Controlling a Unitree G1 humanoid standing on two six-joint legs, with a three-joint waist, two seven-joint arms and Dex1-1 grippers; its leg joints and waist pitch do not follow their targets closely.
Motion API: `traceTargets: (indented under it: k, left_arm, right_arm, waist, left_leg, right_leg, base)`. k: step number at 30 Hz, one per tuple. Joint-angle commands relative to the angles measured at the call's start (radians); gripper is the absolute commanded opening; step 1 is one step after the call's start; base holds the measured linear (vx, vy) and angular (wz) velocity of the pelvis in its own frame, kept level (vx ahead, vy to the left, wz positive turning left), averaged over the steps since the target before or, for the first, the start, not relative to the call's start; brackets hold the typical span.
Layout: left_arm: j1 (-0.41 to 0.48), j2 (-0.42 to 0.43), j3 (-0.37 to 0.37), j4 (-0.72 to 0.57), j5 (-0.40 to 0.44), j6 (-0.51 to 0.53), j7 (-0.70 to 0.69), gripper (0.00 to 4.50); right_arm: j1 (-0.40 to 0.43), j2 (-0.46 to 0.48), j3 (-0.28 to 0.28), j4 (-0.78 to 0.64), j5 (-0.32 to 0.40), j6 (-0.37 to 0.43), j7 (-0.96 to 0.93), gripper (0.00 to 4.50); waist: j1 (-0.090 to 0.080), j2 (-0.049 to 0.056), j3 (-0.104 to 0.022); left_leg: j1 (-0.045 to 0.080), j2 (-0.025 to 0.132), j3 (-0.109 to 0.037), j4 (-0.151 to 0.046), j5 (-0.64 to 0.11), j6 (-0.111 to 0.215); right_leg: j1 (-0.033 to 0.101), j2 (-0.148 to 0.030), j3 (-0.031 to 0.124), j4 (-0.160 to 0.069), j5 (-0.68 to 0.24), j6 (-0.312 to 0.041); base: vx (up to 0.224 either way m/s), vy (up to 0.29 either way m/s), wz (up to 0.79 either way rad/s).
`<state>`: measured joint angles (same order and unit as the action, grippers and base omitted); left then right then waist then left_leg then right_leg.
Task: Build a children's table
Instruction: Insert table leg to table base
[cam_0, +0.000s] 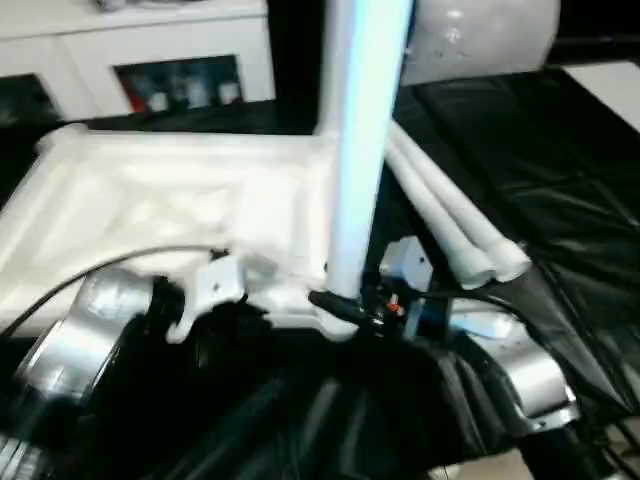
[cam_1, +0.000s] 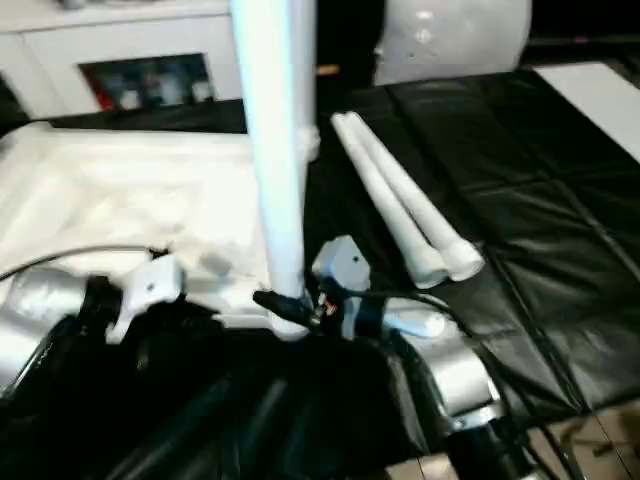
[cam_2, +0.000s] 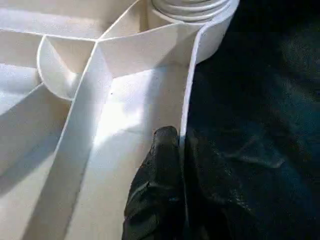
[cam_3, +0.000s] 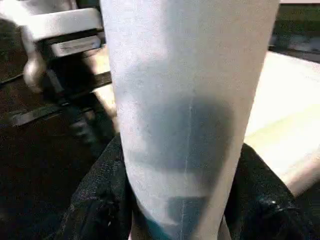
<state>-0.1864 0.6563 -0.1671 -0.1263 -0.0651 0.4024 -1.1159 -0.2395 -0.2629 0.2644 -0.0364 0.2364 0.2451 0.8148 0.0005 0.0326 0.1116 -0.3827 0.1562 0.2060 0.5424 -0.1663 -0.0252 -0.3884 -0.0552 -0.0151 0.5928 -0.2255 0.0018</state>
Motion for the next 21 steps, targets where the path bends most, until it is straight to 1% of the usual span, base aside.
traceTargets:
  k: [1, 2, 3, 4, 5, 6, 7, 8, 9, 10, 11, 12, 13, 14, 16, 17, 18, 19, 20, 21]
  left_arm:
    - [0.054, -0.041, 0.079, -0.132, 0.021, 0.153, 0.145, 0.00]
    - [0.071, -0.060, 0.076, -0.177, 0.029, 0.189, 0.165, 0.00]
    - [0.082, -0.093, 0.055, -0.225, 0.038, 0.229, 0.187, 0.00]
    - [0.083, -0.127, 0.026, -0.268, 0.044, 0.271, 0.218, 0.00]
    - [0.082, -0.137, 0.017, -0.279, 0.044, 0.284, 0.228, 0.00]
    - [0.070, -0.186, -0.028, -0.324, 0.042, 0.338, 0.275, 0.00]
    - [0.063, -0.202, -0.041, -0.333, 0.040, 0.353, 0.290, 0.00]
    - [0.049, -0.227, -0.055, -0.335, 0.038, 0.367, 0.312, 0.00]
    - [0.030, -0.248, -0.072, -0.323, 0.043, 0.367, 0.327, 0.00]
    - [0.004, -0.277, -0.091, -0.307, 0.065, 0.371, 0.348, 0.00]
    - [-0.015, -0.289, -0.099, -0.284, 0.084, 0.364, 0.359, 0.00]
    - [-0.023, -0.294, -0.101, -0.273, 0.093, 0.360, 0.364, 0.00]
    - [-0.029, -0.296, -0.102, -0.265, 0.102, 0.362, 0.370, 0.00]
    - [-0.029, -0.296, -0.102, -0.265, 0.102, 0.362, 0.370, 0.00]
    - [-0.037, -0.296, -0.103, -0.265, 0.113, 0.379, 0.386, 0.00]
    - [-0.050, -0.286, -0.098, -0.246, 0.124, 0.397, 0.411, 0.00]
    - [-0.056, -0.277, -0.095, -0.234, 0.131, 0.401, 0.424, 0.00]
    - [-0.060, -0.272, -0.095, -0.226, 0.136, 0.406, 0.435, 0.00]
    - [-0.061, -0.271, -0.094, -0.223, 0.137, 0.405, 0.438, 0.00]
    - [-0.065, -0.268, -0.089, -0.213, 0.143, 0.402, 0.445, 0.00]
  right_arm:
    - [0.044, 0.001, 0.043, 0.137, -0.059, 0.062, -0.038, 1.91]
    - [0.035, 0.007, 0.038, 0.149, -0.063, 0.057, -0.047, 1.91]
    - [0.022, 0.020, 0.030, 0.171, -0.069, 0.050, -0.067, 1.91]
    - [0.007, 0.038, 0.021, 0.196, -0.074, 0.044, -0.092, 1.91]
    - [0.003, 0.043, 0.018, 0.204, -0.075, 0.043, -0.099, 1.91]
    - [-0.021, 0.073, 0.007, 0.240, -0.079, 0.038, -0.135, 1.91]
    - [-0.030, 0.083, 0.003, 0.253, -0.081, 0.036, -0.146, 1.91]
    - [-0.042, 0.095, 0.003, 0.268, -0.082, 0.034, -0.160, 1.91]
    - [-0.054, 0.108, 0.002, 0.282, -0.081, 0.034, -0.172, 1.91]
    - [-0.069, 0.127, 0.000, 0.301, -0.081, 0.034, -0.190, 1.91]
    - [-0.076, 0.139, -0.003, 0.309, -0.079, 0.037, -0.201, 1.91]
    - [-0.078, 0.143, -0.004, 0.311, -0.077, 0.040, -0.205, 1.91]
    - [-0.081, 0.146, -0.004, 0.315, -0.077, 0.039, -0.207, 1.91]
    - [-0.081, 0.146, -0.004, 0.315, -0.077, 0.039, -0.207, 1.91]
    - [-0.085, 0.151, -0.006, 0.325, -0.083, 0.033, -0.206, 1.91]
    - [-0.092, 0.159, -0.009, 0.341, -0.091, 0.027, -0.211, 1.91]
    - [-0.095, 0.161, -0.010, 0.347, -0.094, 0.026, -0.214, 1.91]
    - [-0.097, 0.164, -0.012, 0.354, -0.096, 0.024, -0.218, 1.91]
    - [-0.098, 0.165, -0.013, 0.357, -0.095, 0.024, -0.219, 1.91]
    - [-0.100, 0.170, -0.019, 0.368, -0.093, 0.026, -0.222, 1.91]
  waist:
    - [0.012, -0.006, -0.027]
    - [0.013, -0.002, -0.027]
    - [0.015, -0.011, -0.024]
    - [0.015, -0.007, -0.025]
    - [0.018, -0.008, -0.024]
    - [0.018, -0.009, -0.028]
    - [0.019, -0.011, -0.028]
    - [0.021, -0.015, -0.031]
    - [0.023, -0.018, -0.036]
    - [0.024, -0.017, -0.037]
    - [0.026, -0.018, -0.040]
    - [0.031, -0.019, -0.042]
    - [0.034, -0.021, -0.045]
    - [0.039, -0.021, -0.047]
    - [0.039, -0.023, -0.049]
    - [0.040, -0.015, -0.053]
    - [0.039, -0.018, -0.052]
    - [0.039, -0.018, -0.052]
    - [0.040, -0.018, -0.052]
    - [0.040, -0.015, -0.051]
  left_leg:
    - [0.016, 0.089, -0.052, -0.082, -0.334, -0.001]
    - [0.021, 0.090, -0.049, -0.079, -0.321, 0.007]
    - [0.020, 0.085, -0.047, -0.077, -0.318, 0.016]
    - [0.020, 0.087, -0.048, -0.077, -0.316, 0.015]
    - [0.021, 0.087, -0.050, -0.076, -0.315, 0.013]
    - [0.023, 0.088, -0.049, -0.075, -0.319, 0.005]
    - [0.023, 0.087, -0.049, -0.077, -0.319, 0.004]
    - [0.023, 0.084, -0.048, -0.074, -0.319, 0.000]
    - [0.025, 0.085, -0.047, -0.073, -0.317, -0.005]
    - [0.025, 0.084, -0.048, -0.073, -0.313, -0.006]
    - [0.027, 0.084, -0.045, -0.071, -0.307, -0.009]
    - [0.028, 0.082, -0.044, -0.069, -0.302, -0.009]
    - [0.026, 0.081, -0.044, -0.067, -0.291, -0.008]
    - [0.023, 0.081, -0.044, -0.066, -0.268, -0.001]
    - [0.021, 0.080, -0.043, -0.064, -0.244, 0.010]
    - [0.022, 0.079, -0.043, -0.062, -0.237, 0.012]
    - [0.023, 0.077, -0.042, -0.061, -0.245, 0.013]
    - [0.022, 0.076, -0.042, -0.061, -0.245, 0.012]
    - [0.022, 0.078, -0.043, -0.061, -0.254, 0.010]
    - [0.023, 0.079, -0.044, -0.062, -0.268, 0.006]
  right_leg:
    - [0.015, -0.097, 0.052, -0.083, -0.293, -0.226]
    - [0.012, -0.097, 0.054, -0.087, -0.292, -0.229]
    - [0.010, -0.092, 0.053, -0.091, -0.315, -0.221]
    - [0.011, -0.096, 0.055, -0.088, -0.318, -0.222]
    - [0.008, -0.097, 0.055, -0.092, -0.334, -0.221]
    - [0.007, -0.095, 0.055, -0.089, -0.338, -0.222]
    - [0.008, -0.093, 0.054, -0.091, -0.341, -0.218]
    - [0.008, -0.090, 0.053, -0.091, -0.339, -0.210]
    - [0.009, -0.088, 0.052, -0.090, -0.322, -0.204]
    - [0.009, -0.087, 0.052, -0.088, -0.309, -0.203]
    - [0.008, -0.085, 0.052, -0.087, -0.282, -0.204]
    - [0.009, -0.084, 0.051, -0.087, -0.268, -0.201]
    - [0.013, -0.085, 0.051, -0.084, -0.252, -0.200]
    - [0.016, -0.085, 0.051, -0.081, -0.216, -0.200]
    - [0.019, -0.084, 0.049, -0.077, -0.172, -0.205]
    - [0.020, -0.084, 0.048, -0.075, -0.151, -0.213]
    - [0.019, -0.082, 0.047, -0.075, -0.156, -0.219]
    - [0.020, -0.083, 0.046, -0.074, -0.160, -0.221]
    - [0.021, -0.085, 0.047, -0.076, -0.179, -0.221]
    - [0.021, -0.085, 0.046, -0.077, -0.199, -0.218]
  base:
    - [0.000, 0.000, 0.00]
    - [0.000, 0.000, 0.00]
    - [0.000, 0.000, 0.00]
    - [0.000, 0.000, 0.00]
    - [0.000, 0.000, 0.00]
    - [0.000, 0.000, 0.00]
    - [0.000, 0.000, 0.00]
    - [0.000, 0.000, 0.00]
    - [0.000, 0.000, 0.00]
    - [0.000, 0.000, 0.00]
    - [0.000, 0.000, 0.00]
    - [0.000, 0.000, 0.00]
    - [0.000, 0.000, 0.00]
    - [0.000, 0.000, 0.00]
    - [0.000, 0.000, 0.00]
    - [0.000, 0.000, 0.00]
    - [0.000, 0.000, 0.00]
    - [0.000, 0.000, 0.00]
    - [0.000, 0.000, 0.00]
    - [0.000, 0.000, 0.00]
